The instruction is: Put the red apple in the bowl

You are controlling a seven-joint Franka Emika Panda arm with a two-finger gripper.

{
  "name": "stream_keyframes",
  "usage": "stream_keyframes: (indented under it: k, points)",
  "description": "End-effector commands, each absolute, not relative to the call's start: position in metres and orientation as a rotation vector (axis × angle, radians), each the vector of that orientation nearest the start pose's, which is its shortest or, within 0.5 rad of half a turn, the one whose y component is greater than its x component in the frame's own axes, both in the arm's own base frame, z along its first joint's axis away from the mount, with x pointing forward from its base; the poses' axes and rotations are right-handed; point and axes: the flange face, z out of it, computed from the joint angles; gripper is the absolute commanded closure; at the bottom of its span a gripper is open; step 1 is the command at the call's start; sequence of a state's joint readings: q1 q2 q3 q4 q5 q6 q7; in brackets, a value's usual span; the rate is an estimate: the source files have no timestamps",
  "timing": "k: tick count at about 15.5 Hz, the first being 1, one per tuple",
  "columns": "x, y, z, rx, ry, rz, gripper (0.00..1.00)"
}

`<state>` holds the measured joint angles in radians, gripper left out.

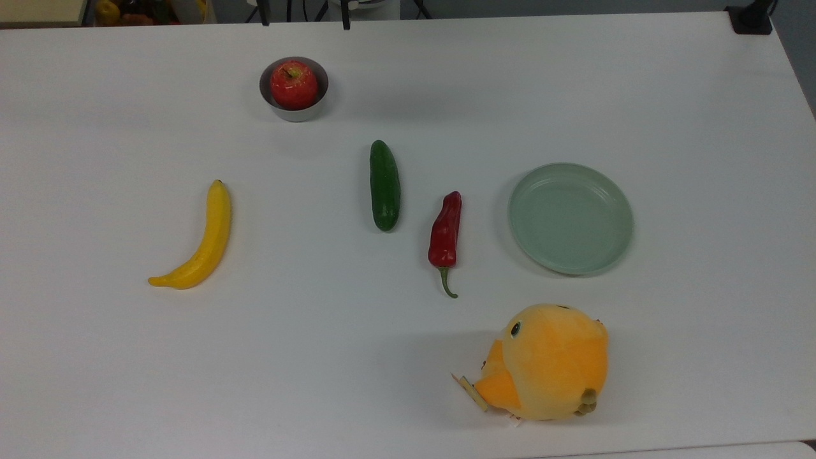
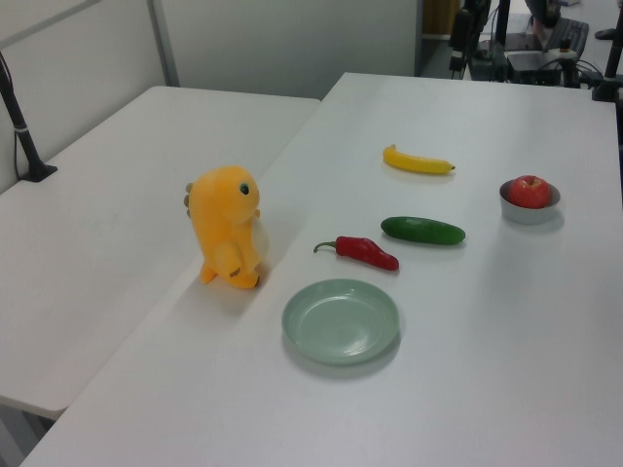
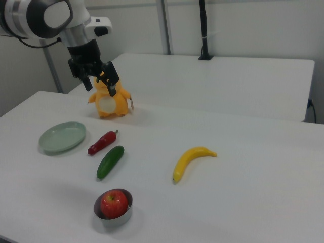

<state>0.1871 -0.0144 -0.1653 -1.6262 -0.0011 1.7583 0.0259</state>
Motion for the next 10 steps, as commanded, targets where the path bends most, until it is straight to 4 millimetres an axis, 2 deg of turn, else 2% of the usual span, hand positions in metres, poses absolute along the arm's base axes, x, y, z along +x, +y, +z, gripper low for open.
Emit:
stream_keyframes:
  k: [1,10]
  points:
    - [0.5729,0.0112,0.6303,-3.114,-0.052,-0.292,0.0]
    - [0.5658,0.0118,0.6298,-3.117,-0.05,-0.222,0.0]
